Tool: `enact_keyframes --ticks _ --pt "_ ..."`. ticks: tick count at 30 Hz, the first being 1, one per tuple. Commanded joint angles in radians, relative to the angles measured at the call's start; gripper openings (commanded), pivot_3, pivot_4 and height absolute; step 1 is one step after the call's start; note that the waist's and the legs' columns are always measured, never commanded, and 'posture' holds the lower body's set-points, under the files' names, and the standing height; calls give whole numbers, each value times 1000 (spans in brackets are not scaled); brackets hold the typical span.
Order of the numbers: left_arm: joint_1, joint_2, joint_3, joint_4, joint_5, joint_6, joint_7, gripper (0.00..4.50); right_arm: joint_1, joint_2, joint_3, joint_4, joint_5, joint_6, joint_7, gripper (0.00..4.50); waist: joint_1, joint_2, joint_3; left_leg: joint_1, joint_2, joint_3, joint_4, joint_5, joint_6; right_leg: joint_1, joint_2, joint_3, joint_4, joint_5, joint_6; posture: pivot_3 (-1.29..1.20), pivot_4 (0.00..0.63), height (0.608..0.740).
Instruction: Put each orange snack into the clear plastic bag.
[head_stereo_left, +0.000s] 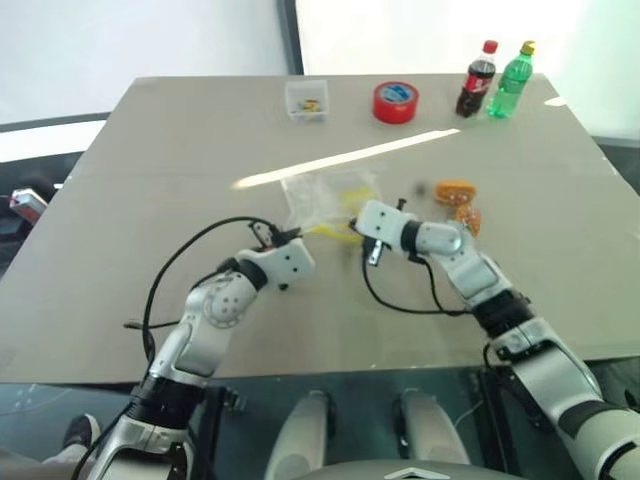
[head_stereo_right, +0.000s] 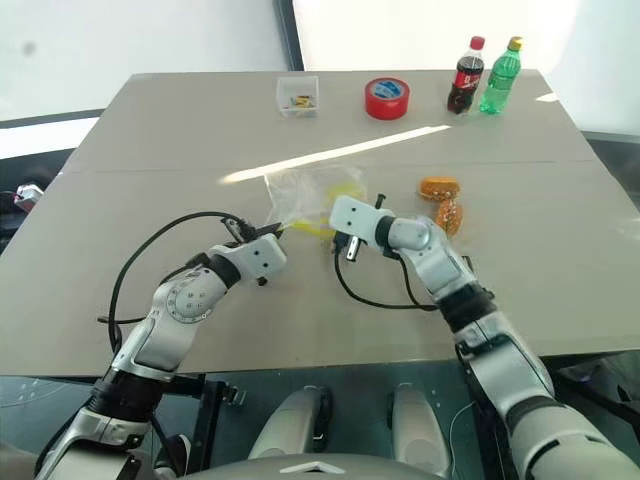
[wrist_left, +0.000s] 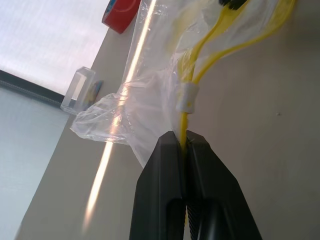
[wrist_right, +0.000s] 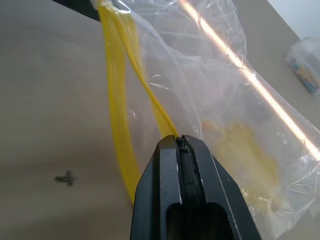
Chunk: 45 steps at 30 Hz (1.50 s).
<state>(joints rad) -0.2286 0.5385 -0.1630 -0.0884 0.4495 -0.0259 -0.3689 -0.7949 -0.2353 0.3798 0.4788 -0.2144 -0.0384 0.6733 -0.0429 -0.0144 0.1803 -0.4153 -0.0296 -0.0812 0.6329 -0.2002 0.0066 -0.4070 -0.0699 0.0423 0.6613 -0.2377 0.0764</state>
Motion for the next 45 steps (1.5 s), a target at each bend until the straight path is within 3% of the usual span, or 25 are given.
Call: enact_keyframes --ticks 1,11,15,27,41,44,45 --pt "7 -2 6 -50 8 13 2 0 -40 23 -14 21 4 -59 -22 38 0 0 0 0 0 0 0 0 0 0 0 0 0 0 0 0 150 740" --pt "7 -7 28 -33 -1 76 18 0 90 -62 -68 -320 113 86 103 38 3 0 0 0 0 -1 0 0 0 0 0 0 0 0 0 0 150 740" --pt "-3 -15 23 -24 -6 79 20 0 132 -74 -50 -357 109 135 108 38 2 0 0 0 0 0 0 0 0 0 0 0 0 0 0 0 150 740" --pt "-4 -20 15 -26 -12 70 12 0 73 -12 -46 -177 76 113 31 38 2 0 0 0 0 0 0 0 0 0 0 0 0 0 0 0 150 740" --pt "-3 -22 7 -34 -12 79 2 0 -26 47 -27 74 -113 36 -255 38 2 0 0 0 0 0 0 0 0 0 0 0 0 0 0 0 150 740" --pt "-14 -28 3 -36 -12 87 -3 0 -27 31 34 82 -185 -17 -265 38 1 0 0 0 0 0 0 0 0 0 0 0 0 0 0 0 150 740" --pt "-17 -30 1 -36 -12 89 -5 0 -29 27 56 83 -216 -38 -282 547 1 0 0 0 0 0 0 0 0 0 0 0 0 0 0 0 150 740"
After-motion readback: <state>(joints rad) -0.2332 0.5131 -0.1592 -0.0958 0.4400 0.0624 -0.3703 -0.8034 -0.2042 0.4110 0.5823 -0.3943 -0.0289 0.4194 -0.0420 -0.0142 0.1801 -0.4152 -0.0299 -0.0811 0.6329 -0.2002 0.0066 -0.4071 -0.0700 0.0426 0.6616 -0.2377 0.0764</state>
